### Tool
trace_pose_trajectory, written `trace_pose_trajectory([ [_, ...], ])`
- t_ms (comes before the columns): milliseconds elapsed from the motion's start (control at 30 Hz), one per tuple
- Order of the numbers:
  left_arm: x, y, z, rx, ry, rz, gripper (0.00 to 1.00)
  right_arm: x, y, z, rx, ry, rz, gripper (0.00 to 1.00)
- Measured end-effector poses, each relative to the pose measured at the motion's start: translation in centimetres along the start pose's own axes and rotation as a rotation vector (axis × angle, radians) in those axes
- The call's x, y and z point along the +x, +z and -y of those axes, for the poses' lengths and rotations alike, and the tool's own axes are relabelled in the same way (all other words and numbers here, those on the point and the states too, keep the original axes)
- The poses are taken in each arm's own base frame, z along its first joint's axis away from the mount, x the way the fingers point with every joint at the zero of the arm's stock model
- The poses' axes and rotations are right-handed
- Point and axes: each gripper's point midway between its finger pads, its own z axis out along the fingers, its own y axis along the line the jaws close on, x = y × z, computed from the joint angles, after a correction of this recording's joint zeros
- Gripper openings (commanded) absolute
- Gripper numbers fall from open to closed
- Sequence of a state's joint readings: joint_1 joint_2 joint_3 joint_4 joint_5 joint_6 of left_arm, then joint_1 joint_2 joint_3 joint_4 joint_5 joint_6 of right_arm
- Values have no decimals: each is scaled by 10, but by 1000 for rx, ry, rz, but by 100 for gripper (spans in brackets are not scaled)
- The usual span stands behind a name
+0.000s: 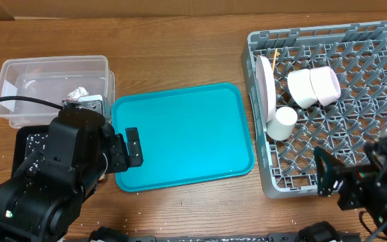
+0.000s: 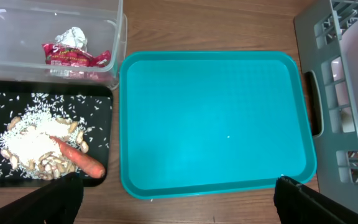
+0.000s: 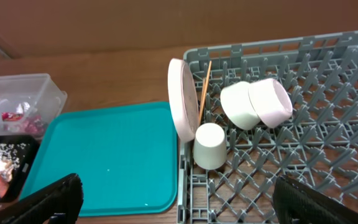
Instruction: Sort waste into correct bins and load items into the dishwasher
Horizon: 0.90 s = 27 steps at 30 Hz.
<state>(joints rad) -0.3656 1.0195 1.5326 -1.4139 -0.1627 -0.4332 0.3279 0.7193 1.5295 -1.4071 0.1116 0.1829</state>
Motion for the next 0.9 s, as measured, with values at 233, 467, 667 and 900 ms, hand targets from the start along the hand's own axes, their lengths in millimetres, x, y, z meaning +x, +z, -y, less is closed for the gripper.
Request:
trace_pose_trajectory([
  [233, 0, 2, 0, -7, 1, -6, 100, -7, -11, 10, 46, 11, 76, 100],
  [467, -1, 7, 0, -17, 4, -20, 100, -59, 0, 20, 82, 61, 438, 100],
  [667, -1, 11, 1, -22, 6, -30, 100, -20, 61, 17, -3, 43, 508, 100],
  [900, -1, 16, 2, -30, 9, -48, 100, 84, 138, 32, -9, 35, 347, 100],
])
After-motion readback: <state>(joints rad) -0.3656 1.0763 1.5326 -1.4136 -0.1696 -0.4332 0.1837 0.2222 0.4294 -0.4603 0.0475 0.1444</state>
